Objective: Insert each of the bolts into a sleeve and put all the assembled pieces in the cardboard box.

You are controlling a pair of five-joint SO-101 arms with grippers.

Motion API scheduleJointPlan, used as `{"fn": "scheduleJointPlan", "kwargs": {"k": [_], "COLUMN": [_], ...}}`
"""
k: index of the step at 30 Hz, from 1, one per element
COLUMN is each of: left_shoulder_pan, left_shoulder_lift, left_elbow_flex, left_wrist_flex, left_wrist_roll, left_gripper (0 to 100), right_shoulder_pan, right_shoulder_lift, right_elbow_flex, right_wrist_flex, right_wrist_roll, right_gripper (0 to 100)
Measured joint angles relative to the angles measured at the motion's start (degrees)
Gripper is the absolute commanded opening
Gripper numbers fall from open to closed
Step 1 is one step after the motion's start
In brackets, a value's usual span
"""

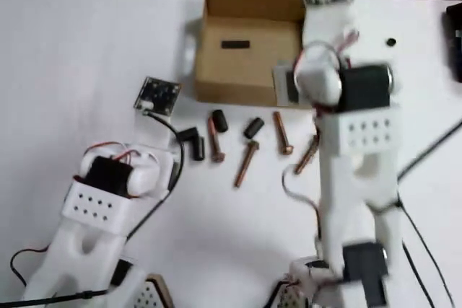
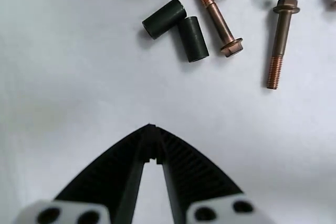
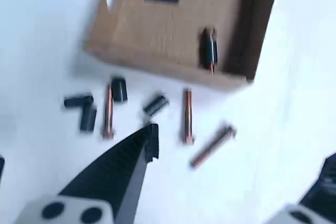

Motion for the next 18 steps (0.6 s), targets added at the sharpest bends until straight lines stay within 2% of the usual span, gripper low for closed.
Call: {"fn": "scheduleJointPlan", "kwargs": {"k": [3, 6, 8, 12, 14, 18], "left_shoulder_pan": [0.0, 0.0, 0.0, 0.0, 0.0, 0.0], "left_shoulder_lift": [0.0, 0.0, 0.0, 0.0, 0.0, 0.0], "left_elbow_flex": [0.0, 0.0, 0.0, 0.0, 0.3, 0.3], "left_wrist_flex": [0.0, 0.0, 0.0, 0.0, 0.0, 0.0], "left_wrist_roll": [0.0, 0.0, 0.0, 0.0, 0.0, 0.0], "left_gripper": [2, 2, 2, 2, 2, 2], "right_shoulder_pan": [0.0, 1.4, 3.8, 8.2, 9.5, 11.5], "right_shoulder_lift": [-9.4, -16.9, -20.6, -25.8, -27.6, -30.5], "right_elbow_flex": [12.5, 23.6, 30.4, 41.4, 46.0, 54.8], "right_wrist_flex": [0.0, 0.0, -0.2, -2.5, -4.4, -9.4], "right_wrist_roll": [0.0, 0.0, 0.0, 0.0, 0.0, 0.0], "right_gripper": [44.8, 37.7, 27.6, 0.9, 4.0, 2.2]}}
